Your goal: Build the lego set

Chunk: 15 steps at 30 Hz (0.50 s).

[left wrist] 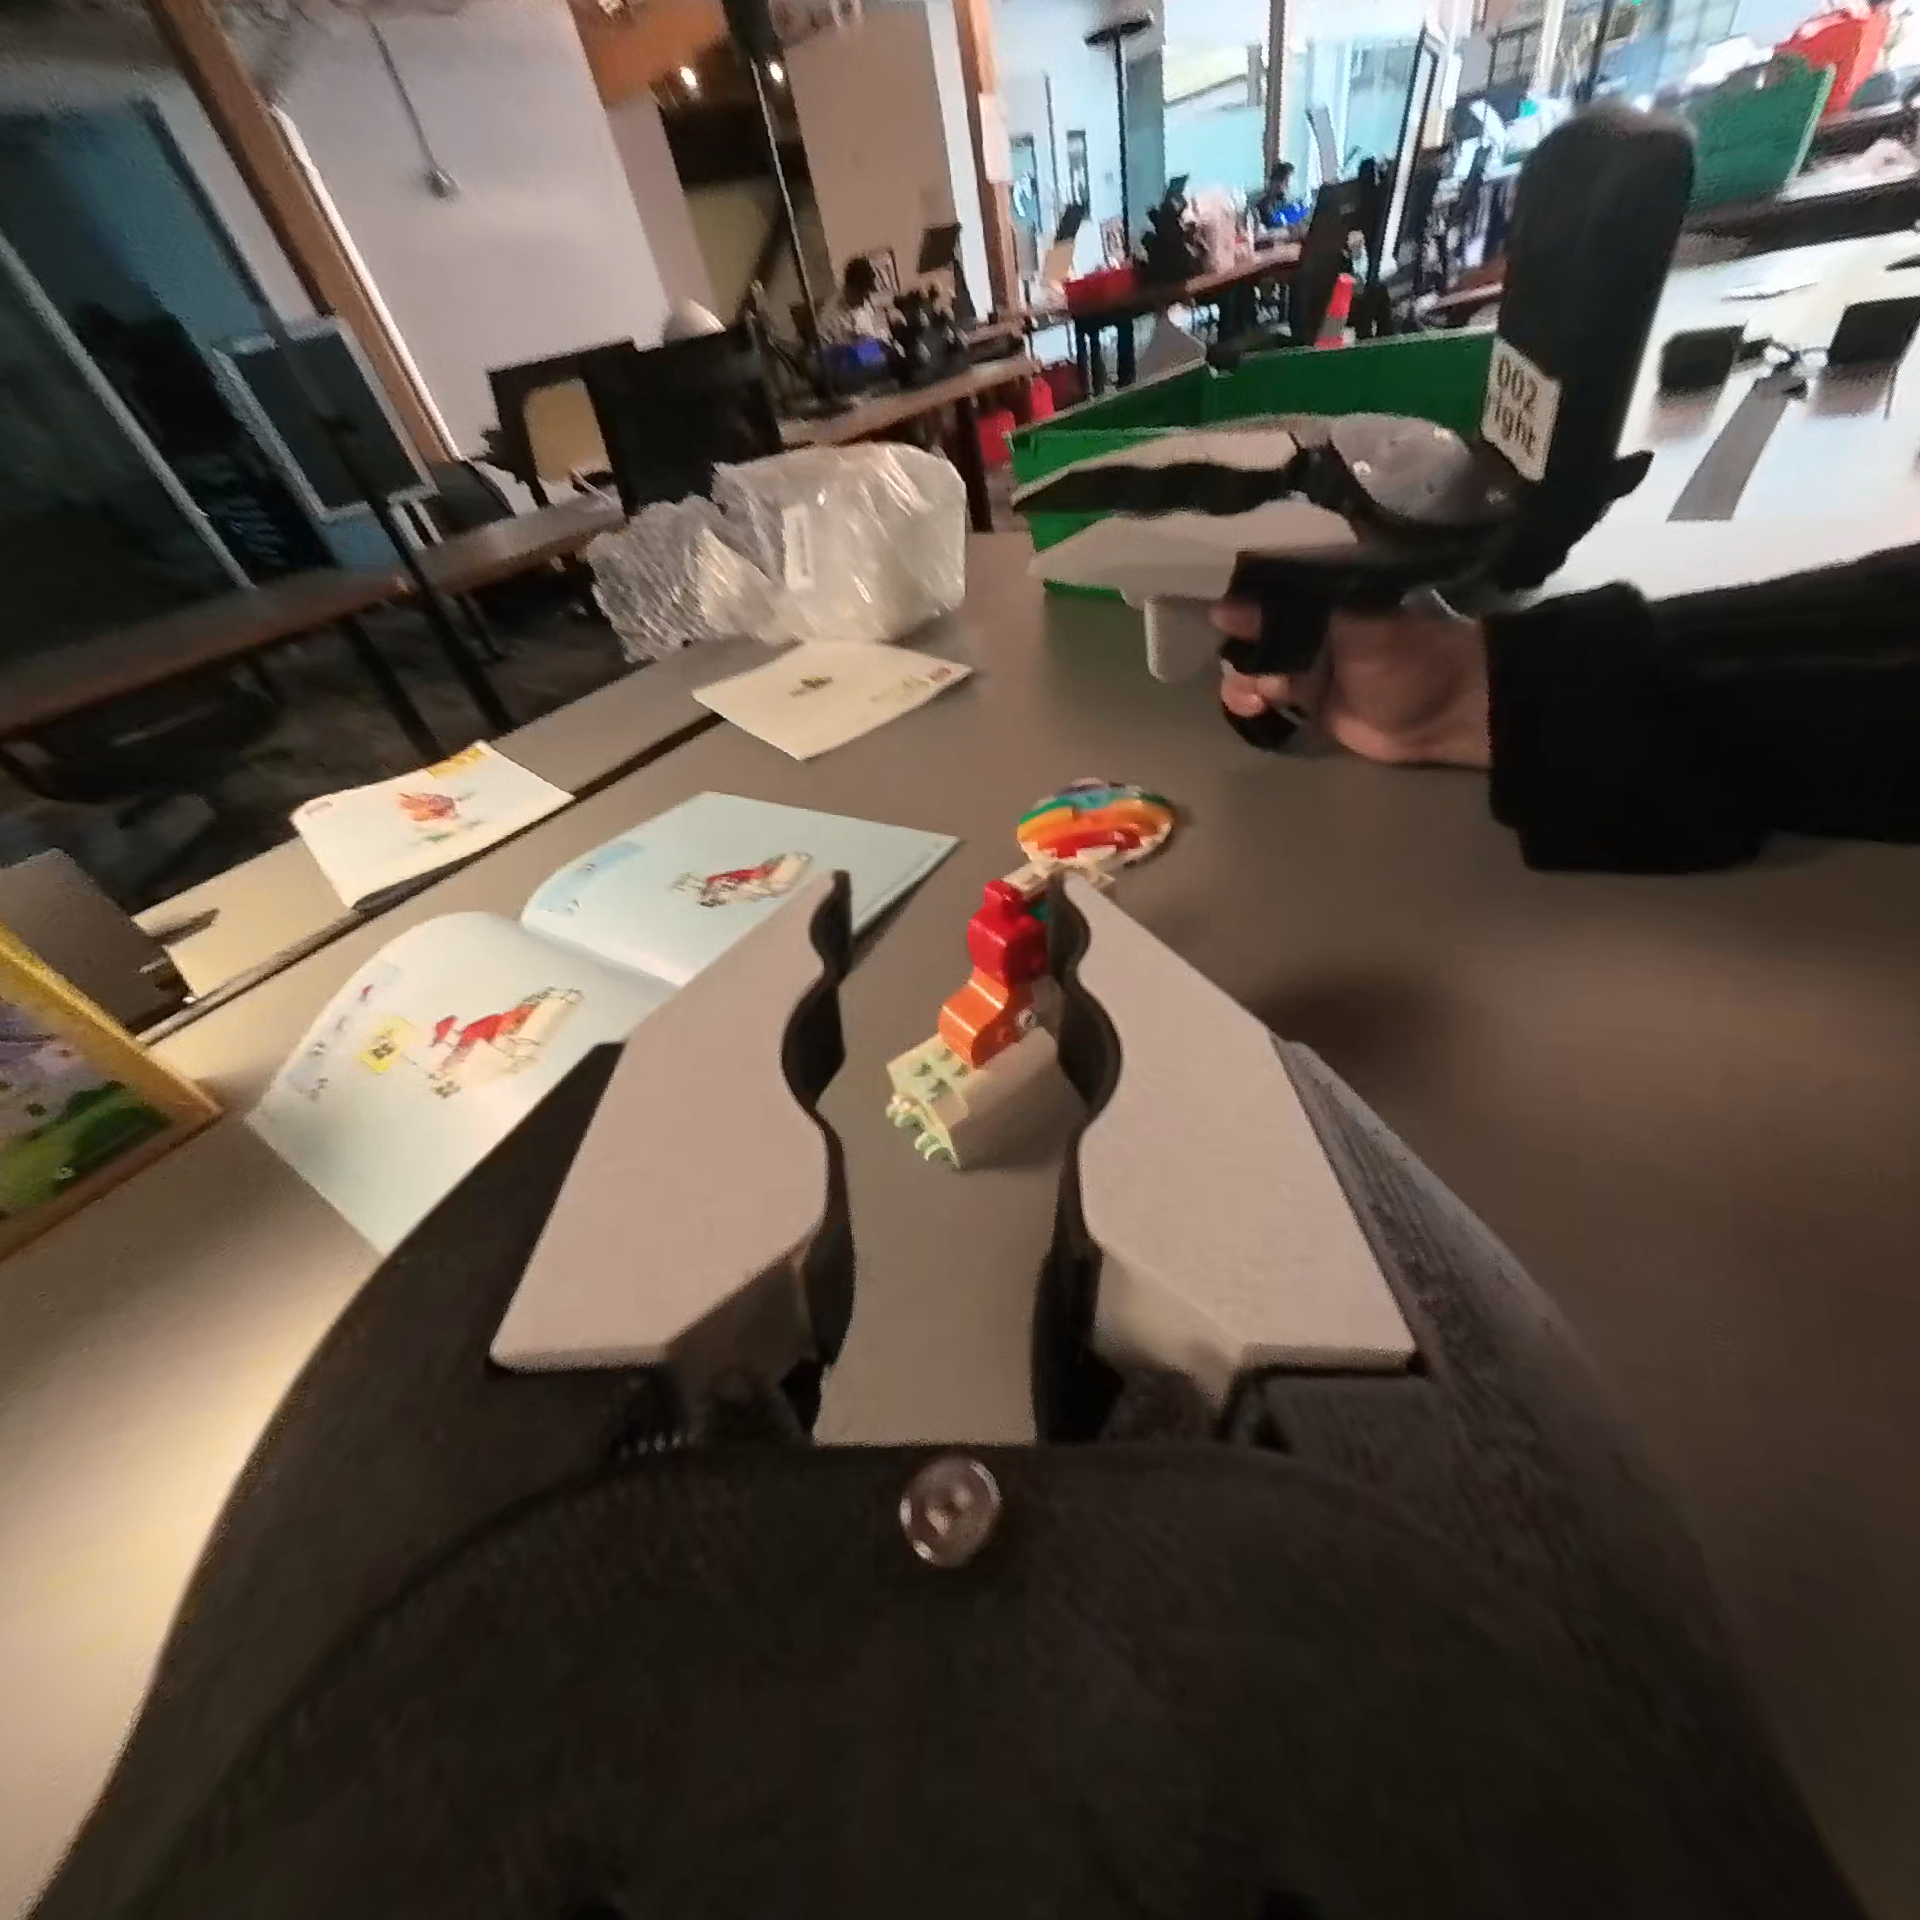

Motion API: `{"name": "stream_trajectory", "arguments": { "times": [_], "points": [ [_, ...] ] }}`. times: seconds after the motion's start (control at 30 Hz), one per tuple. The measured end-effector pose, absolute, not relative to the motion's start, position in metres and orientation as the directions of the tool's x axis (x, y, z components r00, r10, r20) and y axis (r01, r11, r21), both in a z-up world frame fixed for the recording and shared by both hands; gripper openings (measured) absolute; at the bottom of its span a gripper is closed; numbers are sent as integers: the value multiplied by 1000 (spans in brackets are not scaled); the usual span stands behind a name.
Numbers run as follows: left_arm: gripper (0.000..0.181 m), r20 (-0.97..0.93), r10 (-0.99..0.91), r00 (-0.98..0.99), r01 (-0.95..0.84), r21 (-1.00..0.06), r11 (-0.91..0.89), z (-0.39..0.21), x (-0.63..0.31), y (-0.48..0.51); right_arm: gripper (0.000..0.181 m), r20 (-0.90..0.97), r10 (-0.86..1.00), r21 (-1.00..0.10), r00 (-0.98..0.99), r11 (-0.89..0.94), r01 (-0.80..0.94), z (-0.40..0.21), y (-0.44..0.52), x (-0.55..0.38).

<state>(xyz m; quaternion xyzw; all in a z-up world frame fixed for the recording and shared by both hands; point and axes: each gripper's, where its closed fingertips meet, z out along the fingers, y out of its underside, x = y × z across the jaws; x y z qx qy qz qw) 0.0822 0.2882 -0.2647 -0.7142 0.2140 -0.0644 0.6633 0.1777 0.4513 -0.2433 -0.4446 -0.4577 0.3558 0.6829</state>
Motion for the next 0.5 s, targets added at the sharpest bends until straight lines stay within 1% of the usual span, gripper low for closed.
{"name": "stream_trajectory", "arguments": {
  "times": [0.1,0.23,0.37,0.5],
  "points": [
    [38,-196,-365,910,-200,-979,26,-252,80,285,33,322,880,-929,350,365,-62,-245,455,178],
    [39,-242,-296,924,-222,-970,99,-235,70,276,32,357,856,-917,374,398,-36,-245,455,179],
    [42,-212,-179,961,-184,-970,161,-212,43,251,33,384,834,-907,395,421,-7,-247,458,179],
    [44,-186,4,982,-184,-962,201,-202,-1,206,33,379,828,-909,413,416,1,-248,463,179]
  ]
}}
